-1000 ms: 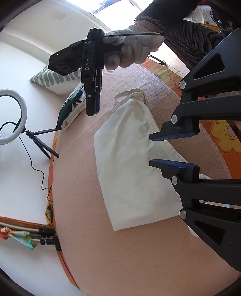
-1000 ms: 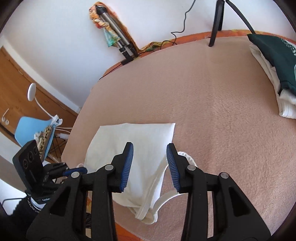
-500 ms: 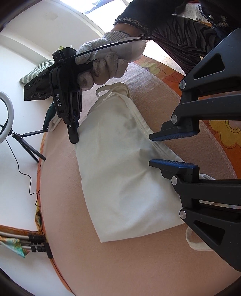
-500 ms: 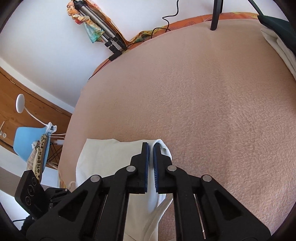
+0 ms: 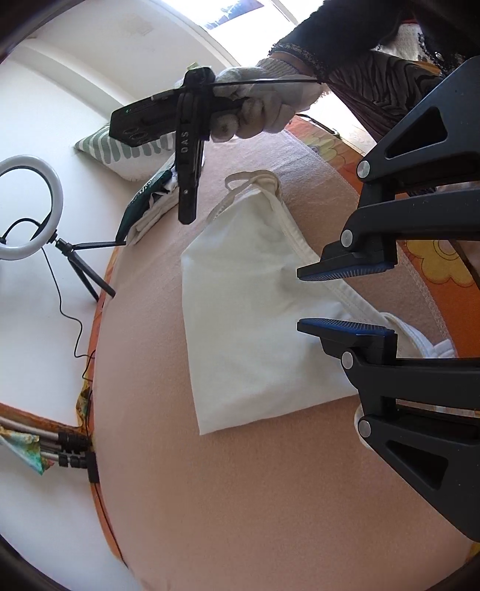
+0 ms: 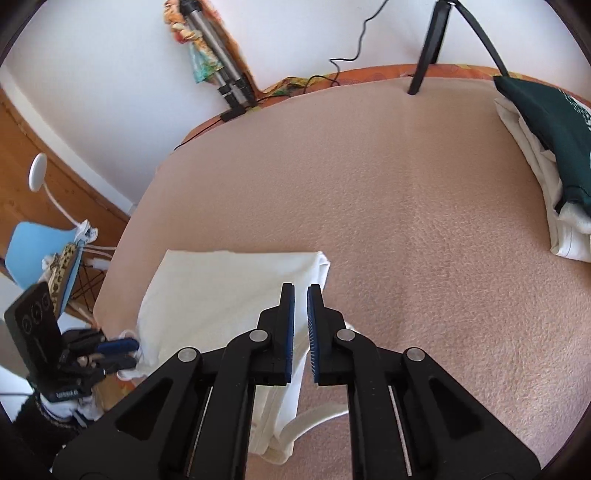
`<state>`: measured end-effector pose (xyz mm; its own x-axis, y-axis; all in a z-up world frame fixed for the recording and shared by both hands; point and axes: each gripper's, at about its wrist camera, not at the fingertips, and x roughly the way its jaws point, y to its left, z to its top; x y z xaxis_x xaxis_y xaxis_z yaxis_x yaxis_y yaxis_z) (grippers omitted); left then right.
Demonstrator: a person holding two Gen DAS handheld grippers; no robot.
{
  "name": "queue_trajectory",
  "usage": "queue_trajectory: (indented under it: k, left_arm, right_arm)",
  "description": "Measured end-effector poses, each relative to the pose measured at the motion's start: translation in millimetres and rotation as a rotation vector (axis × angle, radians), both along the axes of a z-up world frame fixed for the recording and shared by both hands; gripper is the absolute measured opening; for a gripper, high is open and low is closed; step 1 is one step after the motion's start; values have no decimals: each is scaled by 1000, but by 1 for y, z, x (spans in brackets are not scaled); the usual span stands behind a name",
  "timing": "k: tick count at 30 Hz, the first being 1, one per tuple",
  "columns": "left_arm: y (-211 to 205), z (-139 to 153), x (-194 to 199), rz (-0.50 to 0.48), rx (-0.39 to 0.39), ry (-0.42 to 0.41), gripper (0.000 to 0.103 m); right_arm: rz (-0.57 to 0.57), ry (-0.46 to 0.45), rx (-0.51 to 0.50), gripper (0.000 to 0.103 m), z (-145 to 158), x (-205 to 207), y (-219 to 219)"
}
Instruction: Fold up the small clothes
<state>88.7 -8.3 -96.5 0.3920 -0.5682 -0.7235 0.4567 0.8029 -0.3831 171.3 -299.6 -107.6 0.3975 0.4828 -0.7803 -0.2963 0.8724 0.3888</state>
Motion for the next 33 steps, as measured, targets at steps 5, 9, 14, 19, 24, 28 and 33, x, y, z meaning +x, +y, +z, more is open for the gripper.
queue_trajectory:
  k: [5, 9, 14, 19, 24, 28, 33]
  left_arm:
    - [9, -4, 8, 35, 19, 21, 19]
    - [13, -14, 11, 46, 37, 55, 19]
    - [21, -14, 2, 57, 58, 69, 19]
    - [28, -13, -7, 65, 88, 84, 19]
    - [44, 2, 3, 136, -4, 78, 30]
    - [55, 5, 29, 197, -125, 113, 49]
    - [64, -14, 66, 277, -234, 233, 49]
  right_arm:
    - [130, -2, -107, 8, -1, -35, 19]
    - [219, -14, -268, 8, -1, -76, 26]
    - [296, 28, -293, 9, 5, -118, 14]
    - [233, -32, -251, 35, 29, -125, -2]
    - [85, -26, -137, 40, 31, -100, -18]
    - [-21, 71, 8, 46, 9, -75, -30]
    - [-95, 196, 182, 47, -23, -60, -42]
